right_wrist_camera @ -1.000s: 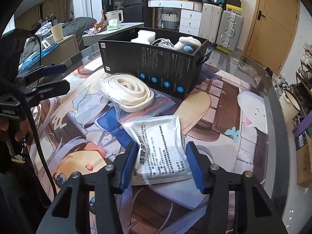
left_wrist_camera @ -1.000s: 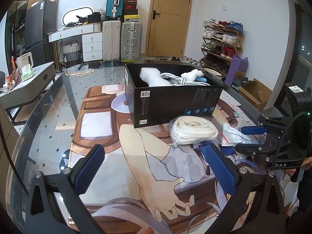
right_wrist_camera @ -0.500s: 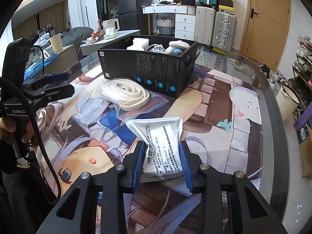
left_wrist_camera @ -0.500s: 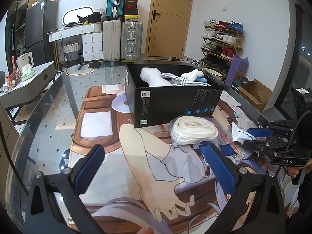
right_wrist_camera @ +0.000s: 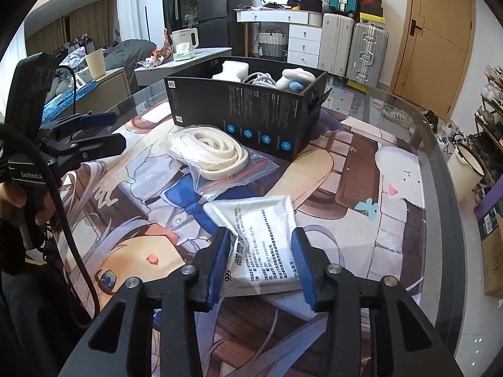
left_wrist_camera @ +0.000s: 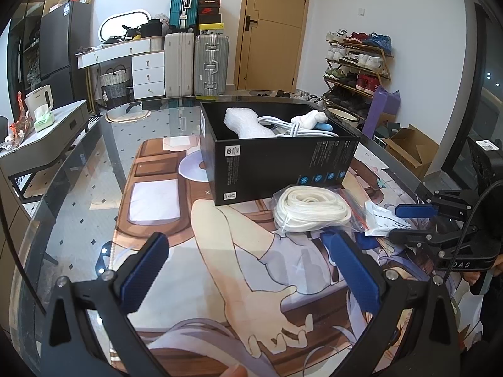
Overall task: Organize soft objects
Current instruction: 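Grasp the bagged white rope with the left gripper while the right holds the sachet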
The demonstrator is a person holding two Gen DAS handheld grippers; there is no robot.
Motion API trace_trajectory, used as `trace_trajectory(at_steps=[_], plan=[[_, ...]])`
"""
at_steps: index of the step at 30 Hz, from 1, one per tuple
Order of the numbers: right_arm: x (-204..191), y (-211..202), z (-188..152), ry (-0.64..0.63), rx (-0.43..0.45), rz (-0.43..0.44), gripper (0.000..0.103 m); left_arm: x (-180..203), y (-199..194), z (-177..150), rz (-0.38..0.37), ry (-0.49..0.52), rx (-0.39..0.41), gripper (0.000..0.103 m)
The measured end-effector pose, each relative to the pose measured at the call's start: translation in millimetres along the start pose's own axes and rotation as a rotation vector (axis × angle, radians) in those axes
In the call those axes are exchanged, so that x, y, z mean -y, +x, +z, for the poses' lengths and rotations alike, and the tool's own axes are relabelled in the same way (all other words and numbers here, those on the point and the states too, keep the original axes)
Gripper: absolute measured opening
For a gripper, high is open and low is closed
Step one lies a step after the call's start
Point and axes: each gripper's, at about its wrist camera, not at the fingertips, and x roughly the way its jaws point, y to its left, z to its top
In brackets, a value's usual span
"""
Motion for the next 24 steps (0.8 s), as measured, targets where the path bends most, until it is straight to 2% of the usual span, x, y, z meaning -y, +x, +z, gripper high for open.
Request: trace_trajectory(at_steps=[1,7,11,16,20,22,24], plan=[[-1,2,1,-0.011,-0.008,-0.01,0.048,0,0,0,-0.001,0.0,0.0,0.103],[2,10,4,-0.023,-0.03,-0.015,0.055,0,1,0,0.0,0.004,-0.002,0.103],[7,11,9,-0.024,-0.028,-0.024,0.057,0,1,-1,-0.002,0.004,-0.005,0.103],[14,17,10,-0.009,-0.048,-0.021,0.073,0,1,-1,-0.002,0.005,-0.006,0.103],[20,20,8,0.029,-0.044,0.025,0.071,0,0,-1,-0.001,0.007,-0.005,0.103],[20,18,8,0.037,-0.039,0.032,0.052,0,2,0,0.0,0.009,-0.007,0.103],[20,16,7,0.049,-0.034,0.033,0.049,0,2,-1,-0.003,0.008,-0.008,0.103]])
